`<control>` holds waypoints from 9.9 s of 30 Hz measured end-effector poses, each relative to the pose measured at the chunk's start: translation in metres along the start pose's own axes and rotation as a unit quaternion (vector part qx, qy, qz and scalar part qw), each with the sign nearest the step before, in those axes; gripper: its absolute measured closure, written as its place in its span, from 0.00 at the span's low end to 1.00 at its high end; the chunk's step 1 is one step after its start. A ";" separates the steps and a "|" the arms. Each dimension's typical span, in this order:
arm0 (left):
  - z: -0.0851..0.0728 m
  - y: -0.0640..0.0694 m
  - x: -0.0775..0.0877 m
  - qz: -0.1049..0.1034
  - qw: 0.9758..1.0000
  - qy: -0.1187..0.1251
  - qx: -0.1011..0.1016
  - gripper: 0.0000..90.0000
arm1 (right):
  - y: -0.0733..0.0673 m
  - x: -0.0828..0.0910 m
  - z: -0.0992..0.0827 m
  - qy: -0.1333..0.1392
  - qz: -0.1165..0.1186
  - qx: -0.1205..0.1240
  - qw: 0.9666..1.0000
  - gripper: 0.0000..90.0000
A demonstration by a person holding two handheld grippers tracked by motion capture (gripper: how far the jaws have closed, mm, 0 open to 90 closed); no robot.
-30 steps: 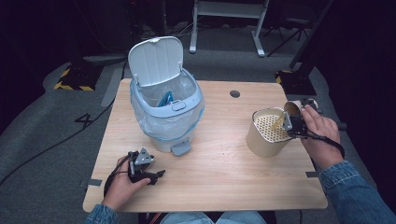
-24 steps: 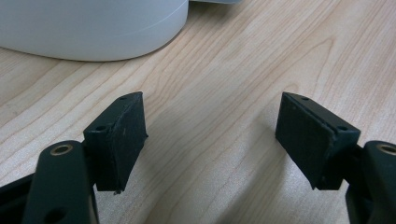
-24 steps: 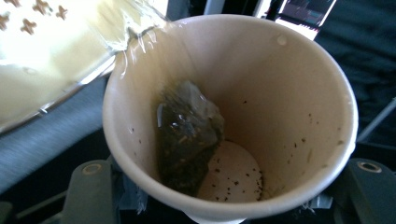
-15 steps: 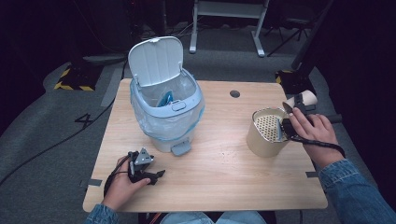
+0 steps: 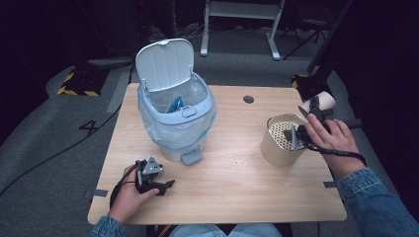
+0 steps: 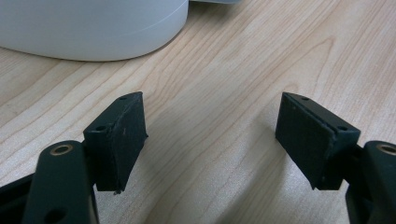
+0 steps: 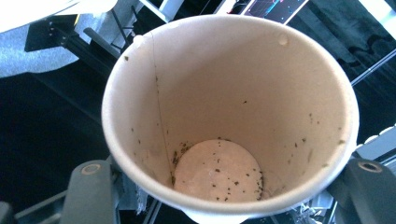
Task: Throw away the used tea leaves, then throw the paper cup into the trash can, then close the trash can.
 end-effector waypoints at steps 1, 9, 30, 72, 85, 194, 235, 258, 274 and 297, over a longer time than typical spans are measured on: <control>0.000 0.000 0.000 0.000 1.000 0.000 0.000 0.28 | -0.001 -0.001 0.000 0.015 0.012 -0.022 1.000 0.37; 0.000 0.000 0.000 -0.001 1.000 0.000 0.001 0.28 | -0.004 -0.005 -0.006 0.125 0.111 -0.232 0.958 0.36; 0.000 0.000 0.000 -0.001 1.000 0.000 0.001 0.28 | -0.017 -0.006 -0.022 0.292 0.297 -0.571 0.707 0.35; 0.000 0.000 0.000 -0.001 1.000 0.000 0.001 0.28 | 0.060 0.060 -0.002 0.534 0.363 -0.572 0.506 0.35; 0.000 0.000 0.000 -0.001 1.000 0.000 0.002 0.28 | 0.101 0.068 0.023 0.587 0.403 -0.517 0.475 0.35; 0.001 -0.011 0.010 0.009 0.999 0.015 0.030 0.38 | 0.179 0.115 0.064 0.548 0.385 -0.515 0.536 0.33; 0.046 -0.043 0.078 -0.002 0.991 0.112 0.075 0.41 | -0.067 0.080 0.065 0.484 0.425 -0.564 0.517 0.37; 0.104 -0.084 0.128 0.017 0.984 0.154 0.094 0.46 | -0.111 0.127 0.048 0.499 0.447 -0.549 0.500 0.55; 0.153 -0.100 0.163 -0.077 0.977 0.199 0.025 0.49 | -0.174 0.106 0.095 0.458 0.496 -0.535 0.508 0.52; 0.237 -0.140 0.189 -0.030 0.972 0.232 0.027 0.57 | -0.189 0.091 0.107 0.450 0.461 -0.554 0.528 0.44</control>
Point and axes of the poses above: each handheld gripper's, and its own axes: x roughly backward along the jaws, z roughly out of its top, y roughly to its right, the point moved 8 cm from there along -x, roughly forward along the jaws, and after that the axes turned 11 degrees about z, right-handed, at the moved point
